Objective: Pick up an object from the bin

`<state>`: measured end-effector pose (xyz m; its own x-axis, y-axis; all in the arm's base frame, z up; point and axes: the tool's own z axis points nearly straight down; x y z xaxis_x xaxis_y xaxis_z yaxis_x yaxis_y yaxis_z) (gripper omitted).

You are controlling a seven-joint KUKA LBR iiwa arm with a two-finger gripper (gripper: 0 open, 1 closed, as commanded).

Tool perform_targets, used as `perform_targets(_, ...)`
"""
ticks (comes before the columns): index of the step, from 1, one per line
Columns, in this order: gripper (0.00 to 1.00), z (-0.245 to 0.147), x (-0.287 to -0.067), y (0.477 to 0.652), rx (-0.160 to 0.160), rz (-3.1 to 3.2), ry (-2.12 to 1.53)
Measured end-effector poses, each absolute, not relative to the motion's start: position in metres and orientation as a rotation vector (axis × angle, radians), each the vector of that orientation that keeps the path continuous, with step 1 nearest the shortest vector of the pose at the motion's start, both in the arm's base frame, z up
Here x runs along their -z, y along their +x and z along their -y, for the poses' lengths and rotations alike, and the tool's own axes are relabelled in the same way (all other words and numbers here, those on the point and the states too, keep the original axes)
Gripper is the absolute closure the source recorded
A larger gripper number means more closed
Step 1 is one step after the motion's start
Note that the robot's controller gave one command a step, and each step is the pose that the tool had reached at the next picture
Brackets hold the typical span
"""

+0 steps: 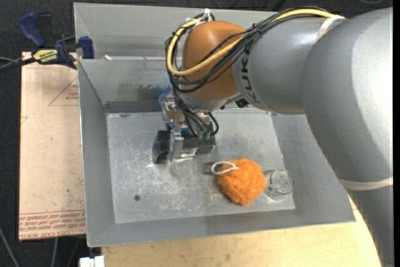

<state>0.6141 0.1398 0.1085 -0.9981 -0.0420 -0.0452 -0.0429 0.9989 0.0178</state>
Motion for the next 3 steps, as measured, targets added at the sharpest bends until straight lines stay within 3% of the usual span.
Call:
perform_targets(1,0.00,-0.134,-0.095,0.604,-0.008,-3.133,-0.055)
perform_targets(2,0.00,-0.113,-0.080,0.622,-0.024,-3.098,-0.216)
perform_targets(3,1.00,-0.084,-0.072,0.613,-0.014,-3.084,-0.556)
